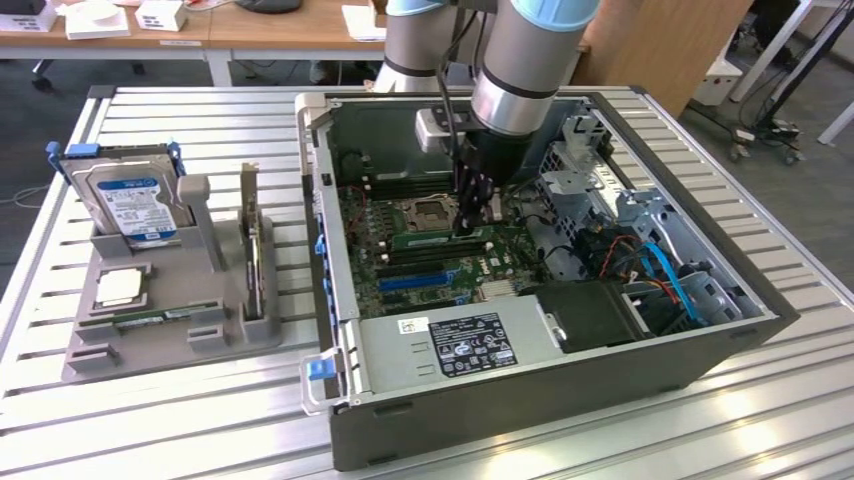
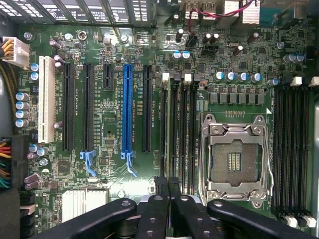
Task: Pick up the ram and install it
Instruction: 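Insert the ram into the slot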
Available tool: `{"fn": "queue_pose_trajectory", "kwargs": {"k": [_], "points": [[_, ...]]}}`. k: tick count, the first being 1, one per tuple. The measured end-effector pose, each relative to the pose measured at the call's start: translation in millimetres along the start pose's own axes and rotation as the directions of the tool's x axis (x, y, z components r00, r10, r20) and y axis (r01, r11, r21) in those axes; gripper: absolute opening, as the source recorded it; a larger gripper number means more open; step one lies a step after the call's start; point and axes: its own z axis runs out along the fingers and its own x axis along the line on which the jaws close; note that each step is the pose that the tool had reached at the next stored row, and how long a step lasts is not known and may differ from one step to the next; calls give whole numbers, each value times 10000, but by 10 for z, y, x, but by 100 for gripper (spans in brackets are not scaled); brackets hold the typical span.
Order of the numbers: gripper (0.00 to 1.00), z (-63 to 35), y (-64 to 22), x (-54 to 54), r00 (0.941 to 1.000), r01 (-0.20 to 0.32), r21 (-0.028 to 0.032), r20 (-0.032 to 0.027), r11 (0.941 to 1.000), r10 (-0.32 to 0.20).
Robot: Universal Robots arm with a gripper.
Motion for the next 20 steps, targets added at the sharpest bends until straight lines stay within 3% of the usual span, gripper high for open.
{"fn": "queue_pose_trajectory", "kwargs": {"k": [20], "points": [[11, 29, -2, 1, 10000, -65, 2, 5, 10000, 65]]}}
